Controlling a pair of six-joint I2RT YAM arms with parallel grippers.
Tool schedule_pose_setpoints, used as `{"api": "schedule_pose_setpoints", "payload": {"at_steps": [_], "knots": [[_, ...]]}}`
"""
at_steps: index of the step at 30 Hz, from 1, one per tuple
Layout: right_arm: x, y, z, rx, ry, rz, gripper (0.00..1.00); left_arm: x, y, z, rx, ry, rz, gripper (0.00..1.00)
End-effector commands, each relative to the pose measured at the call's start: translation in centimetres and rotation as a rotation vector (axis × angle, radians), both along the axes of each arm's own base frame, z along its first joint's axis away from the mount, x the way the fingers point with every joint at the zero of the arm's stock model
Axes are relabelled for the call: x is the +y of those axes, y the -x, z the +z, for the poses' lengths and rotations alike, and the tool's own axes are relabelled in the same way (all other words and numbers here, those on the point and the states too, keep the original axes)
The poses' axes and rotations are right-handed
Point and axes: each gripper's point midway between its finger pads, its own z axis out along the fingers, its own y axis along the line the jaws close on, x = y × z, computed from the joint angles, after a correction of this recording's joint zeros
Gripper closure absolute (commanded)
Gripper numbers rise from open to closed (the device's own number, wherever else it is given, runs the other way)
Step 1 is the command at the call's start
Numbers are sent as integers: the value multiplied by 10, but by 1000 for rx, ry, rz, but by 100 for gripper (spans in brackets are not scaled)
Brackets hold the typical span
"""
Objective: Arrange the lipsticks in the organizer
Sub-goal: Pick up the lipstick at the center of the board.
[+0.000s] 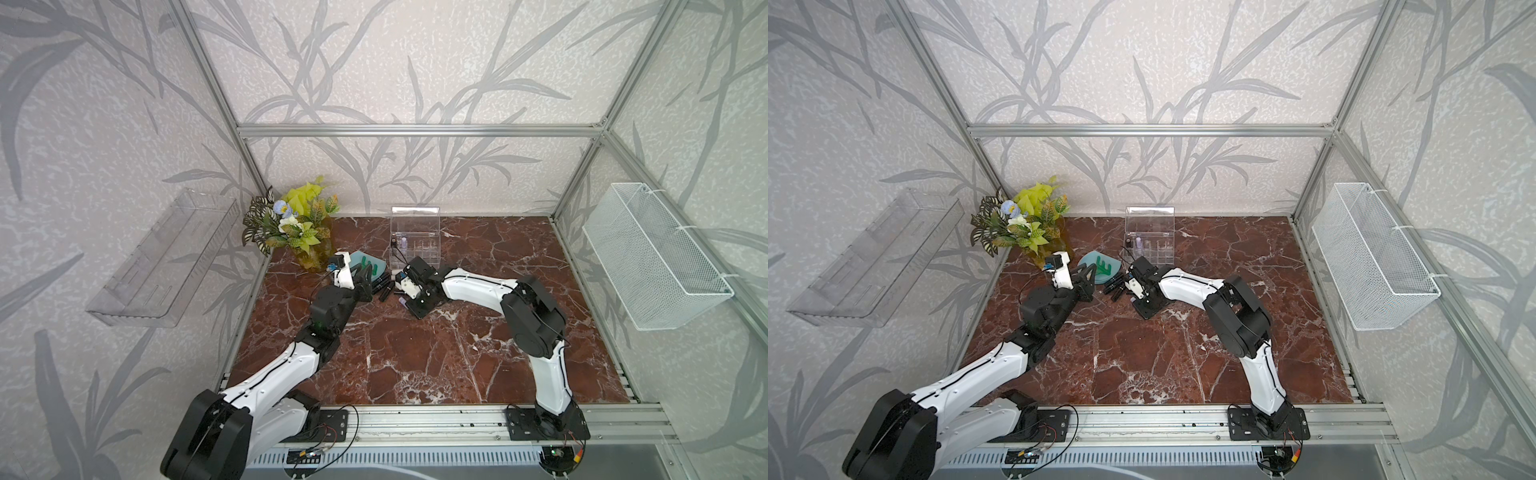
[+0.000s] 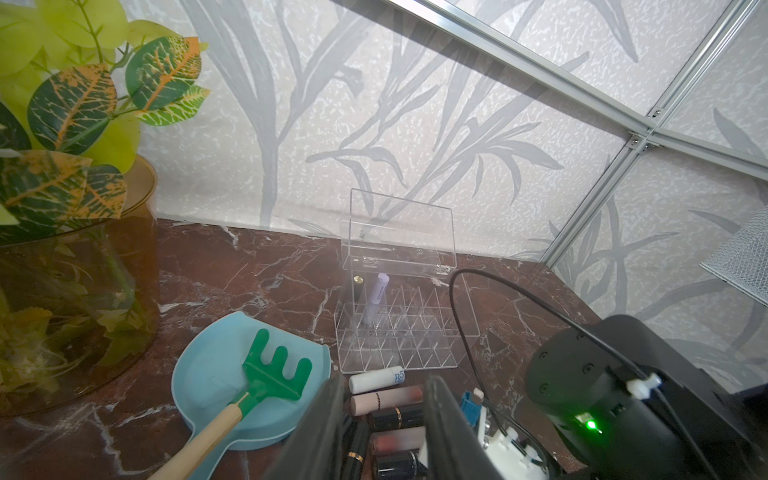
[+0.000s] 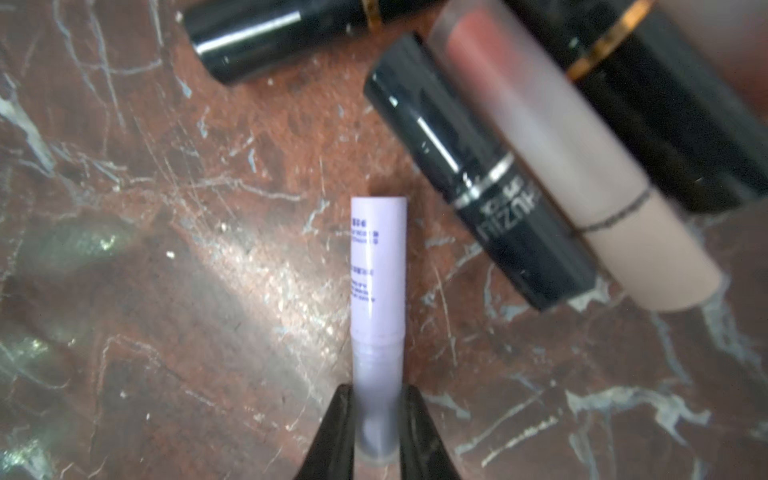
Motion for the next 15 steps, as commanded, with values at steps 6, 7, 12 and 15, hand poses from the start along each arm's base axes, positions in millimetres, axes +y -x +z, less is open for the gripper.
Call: {"api": "schedule_pose_setpoints", "payload": {"at_steps": [6, 7, 12, 15], "knots": [[-17, 17, 53, -87, -103, -69, 86, -10, 1, 19, -41, 29, -56, 63], [-20, 17, 61, -94, -124, -81, 86, -13, 0, 20, -30, 41, -70, 61], [-27, 20, 100, -80, -282, -123, 85, -42, -6, 26, 88, 76, -212, 32], [-26, 23, 126, -84, -391, -133, 85, -66, -1, 35, 150, 116, -360, 18]]}}
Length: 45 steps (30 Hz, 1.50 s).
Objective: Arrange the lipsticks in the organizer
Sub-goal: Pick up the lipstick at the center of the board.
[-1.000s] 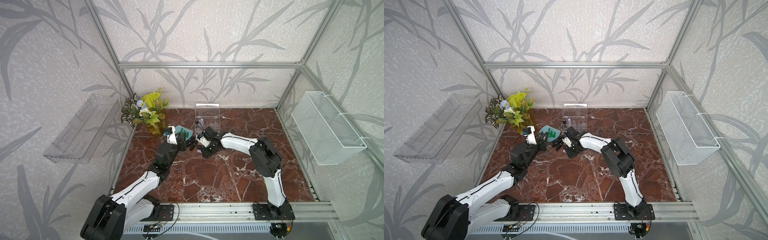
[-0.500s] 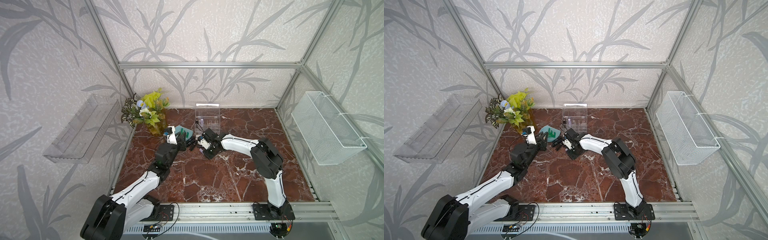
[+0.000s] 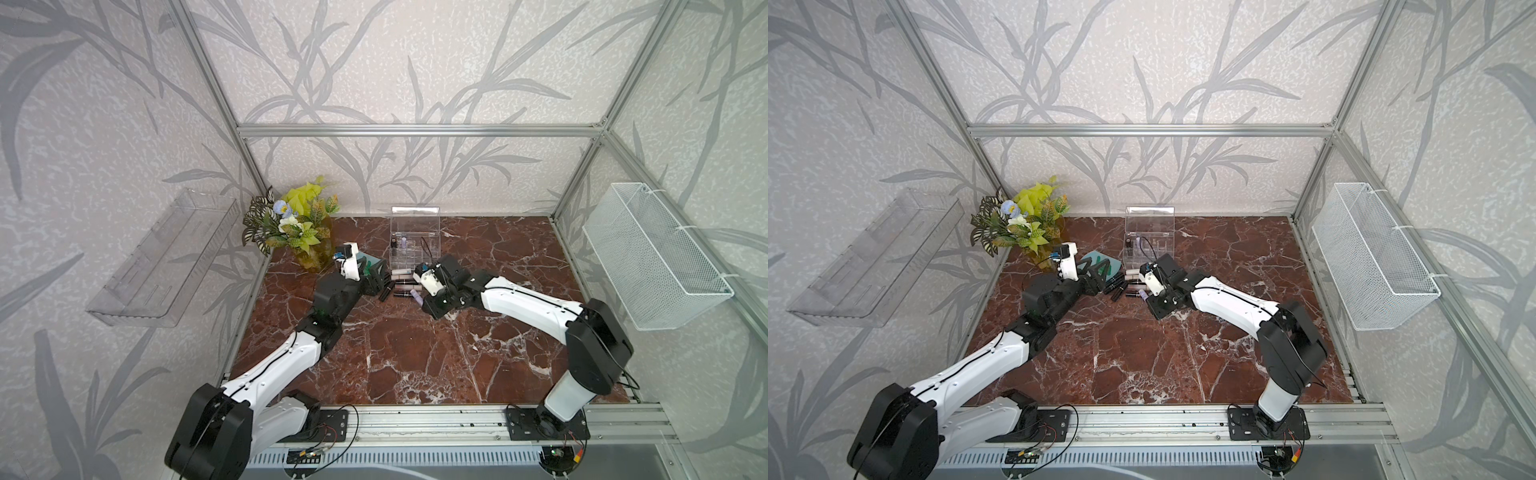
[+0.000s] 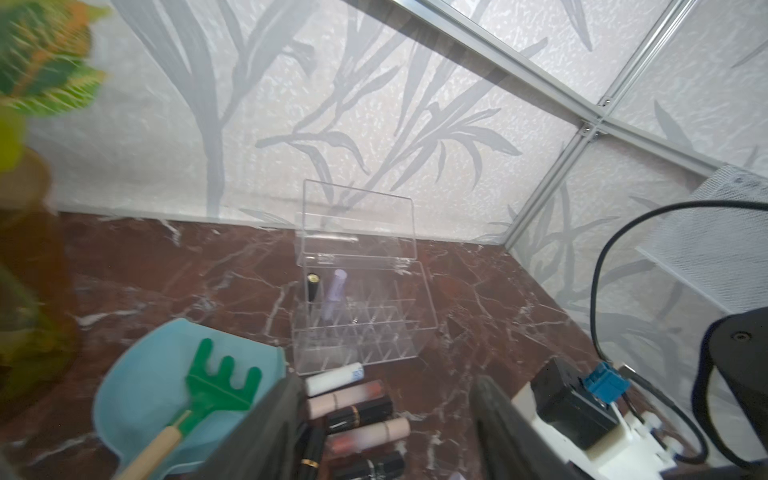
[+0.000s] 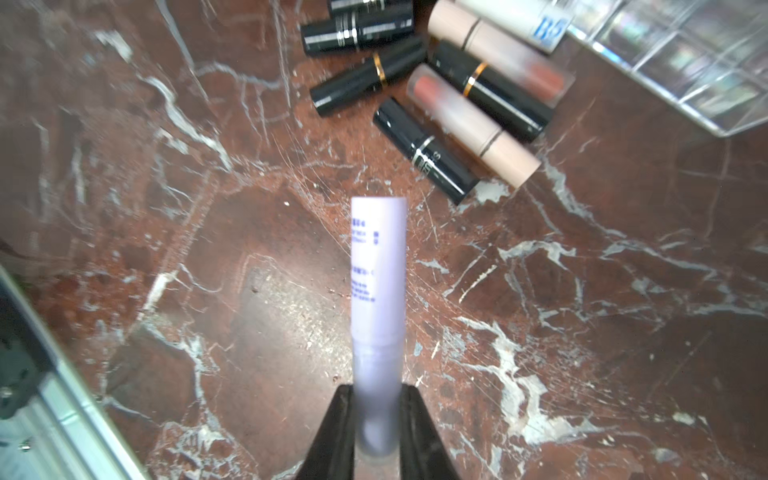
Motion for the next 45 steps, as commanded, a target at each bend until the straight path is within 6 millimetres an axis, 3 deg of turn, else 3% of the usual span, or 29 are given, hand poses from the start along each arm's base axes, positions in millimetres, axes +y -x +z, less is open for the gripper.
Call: {"api": "schedule_pose_setpoints", "payload": {"at_steps": [1, 5, 10, 16, 20, 26, 38, 45], "knots": [[8, 4, 40, -9, -175, -8, 85, -37, 12, 13, 96, 66, -239, 15], [13, 13, 72, -29, -264, 21, 85, -61, 29, 28, 144, 164, -461, 12], [10, 21, 105, -76, -333, 26, 85, -76, 48, 43, 168, 234, -628, 14], [10, 28, 133, -111, -406, 37, 86, -86, 67, 47, 201, 254, -767, 19], [13, 30, 142, -107, -435, 51, 85, -86, 67, 40, 226, 259, -771, 21], [16, 33, 146, -99, -462, 63, 86, -91, 69, 39, 234, 294, -814, 42], [23, 38, 151, -85, -479, 89, 86, -93, 74, 45, 222, 313, -839, 56], [23, 39, 155, -94, -483, 90, 86, -96, 72, 38, 245, 308, -841, 57]]}}
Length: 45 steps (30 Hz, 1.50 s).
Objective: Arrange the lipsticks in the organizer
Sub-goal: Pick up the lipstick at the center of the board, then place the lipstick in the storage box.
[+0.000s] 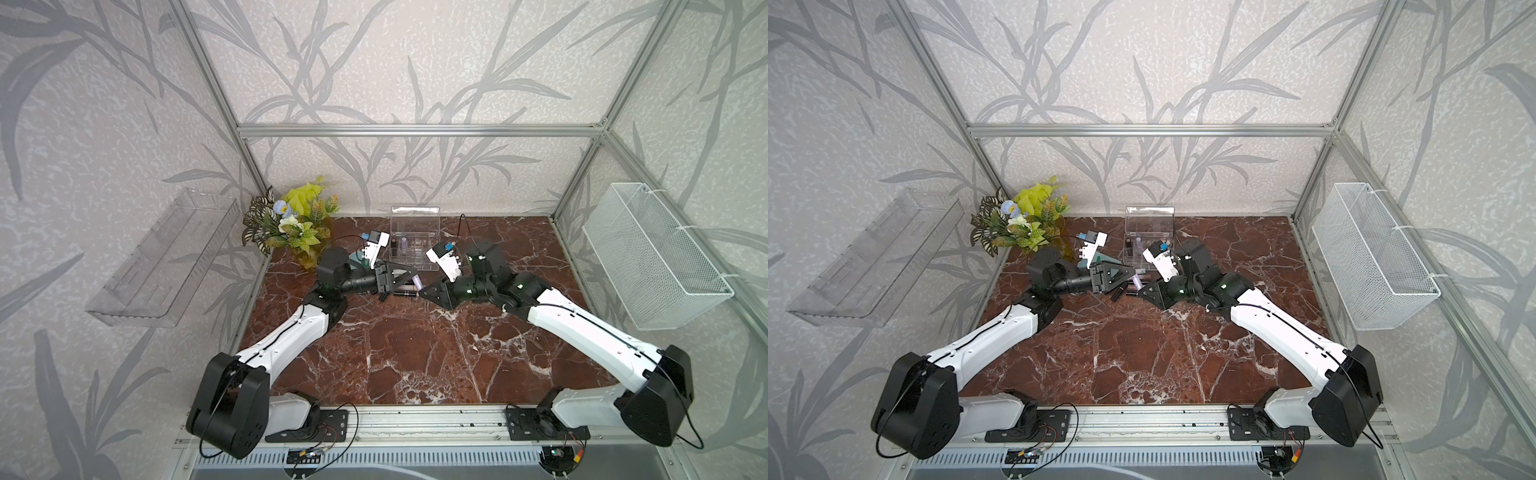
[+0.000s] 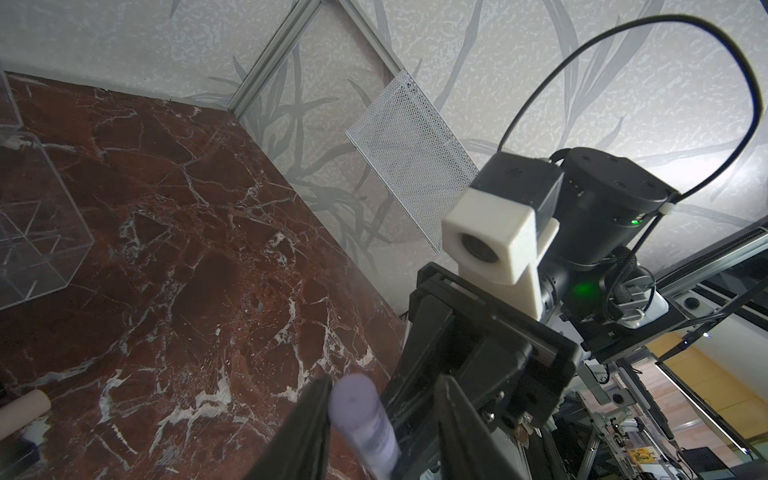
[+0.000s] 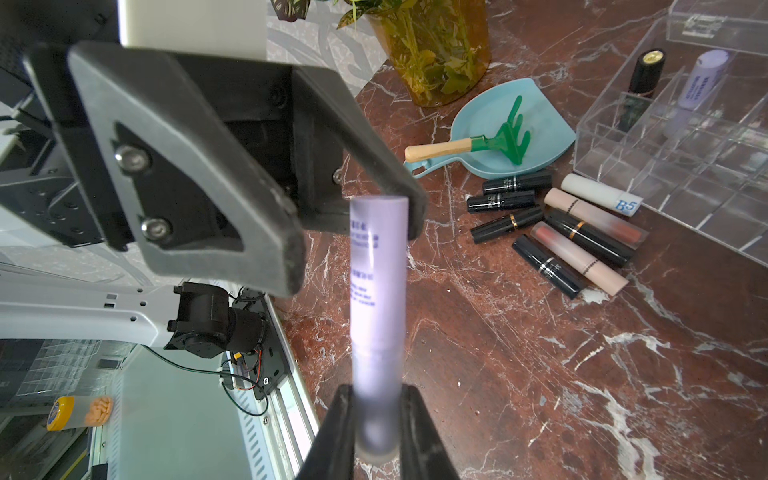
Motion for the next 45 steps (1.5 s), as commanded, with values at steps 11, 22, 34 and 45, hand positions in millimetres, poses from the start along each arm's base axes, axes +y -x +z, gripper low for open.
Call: {"api": "schedule_pose_setpoints", "payload": {"at_steps": [11, 22, 34, 45], "knots": [[4, 0, 20, -38, -35, 11, 86, -7, 8, 2, -32, 4, -56, 72], [-1, -1, 20, -53, -17, -9, 81, -5, 0, 0, -57, -39, -8, 84], [-15, -18, 16, -78, 19, -114, 20, 26, -91, -26, -165, -391, 398, 90], [-28, -24, 12, -77, -5, -167, 19, 31, -172, -33, -384, -493, 627, 90]]}}
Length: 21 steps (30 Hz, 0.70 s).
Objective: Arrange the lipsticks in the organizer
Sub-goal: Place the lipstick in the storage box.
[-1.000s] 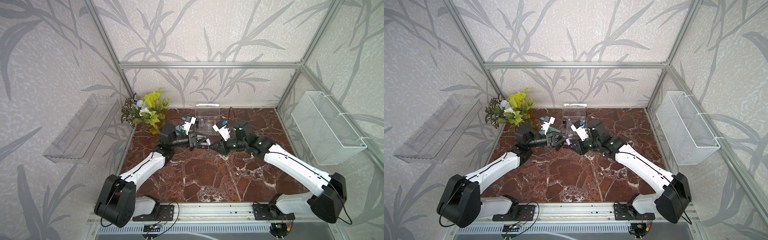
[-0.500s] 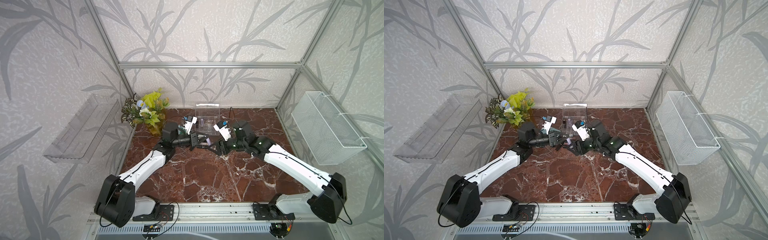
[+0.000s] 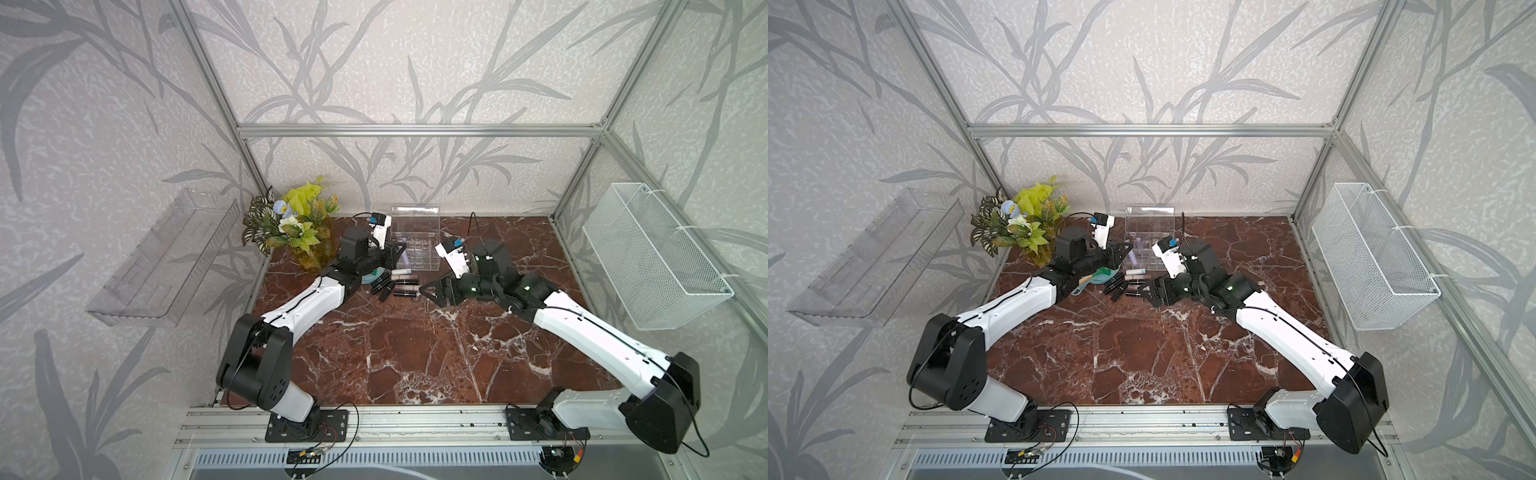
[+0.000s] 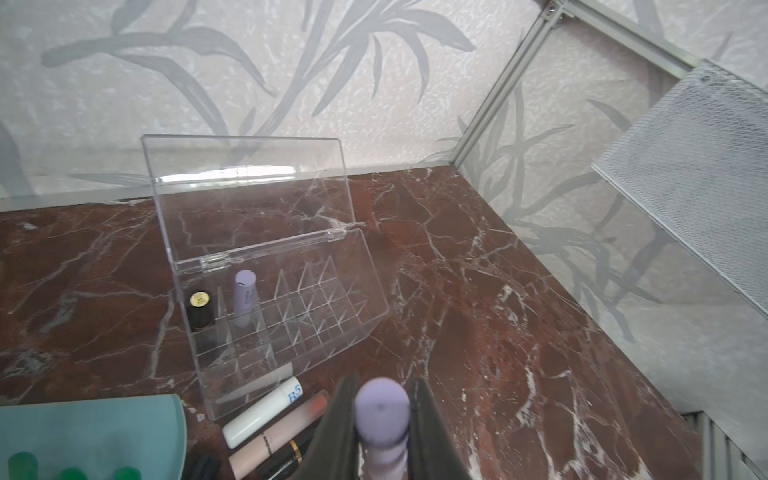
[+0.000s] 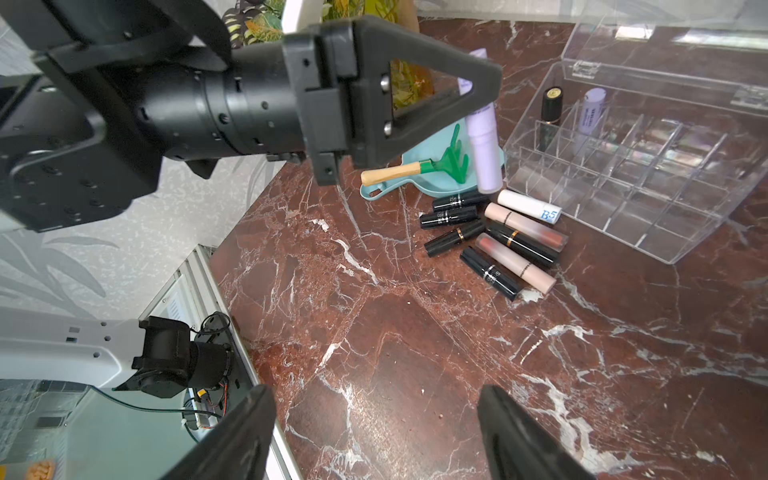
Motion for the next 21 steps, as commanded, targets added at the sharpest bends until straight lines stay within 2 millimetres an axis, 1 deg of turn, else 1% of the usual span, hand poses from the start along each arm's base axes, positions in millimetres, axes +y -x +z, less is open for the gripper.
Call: {"api": "schedule_pose_setpoints", "payload": {"at_steps": [1, 7, 13, 16, 18, 21], "knots": [[-6, -4, 9, -27, -31, -28, 19, 0, -35, 25, -193, -68, 76, 90], [-15, -5, 4, -18, -26, -41, 19, -24, -63, 16, -289, -178, 98, 89], [-26, -7, -5, -2, -29, -62, 19, -32, -87, 3, -310, -213, 129, 90], [-29, -9, -8, 6, -35, -67, 19, -39, -95, -8, -309, -238, 135, 90], [-31, -11, -9, 11, -40, -69, 19, -42, -99, -20, -295, -260, 137, 89], [-32, -13, -11, 16, -51, -71, 19, -39, -106, -38, -290, -281, 165, 90]]}}
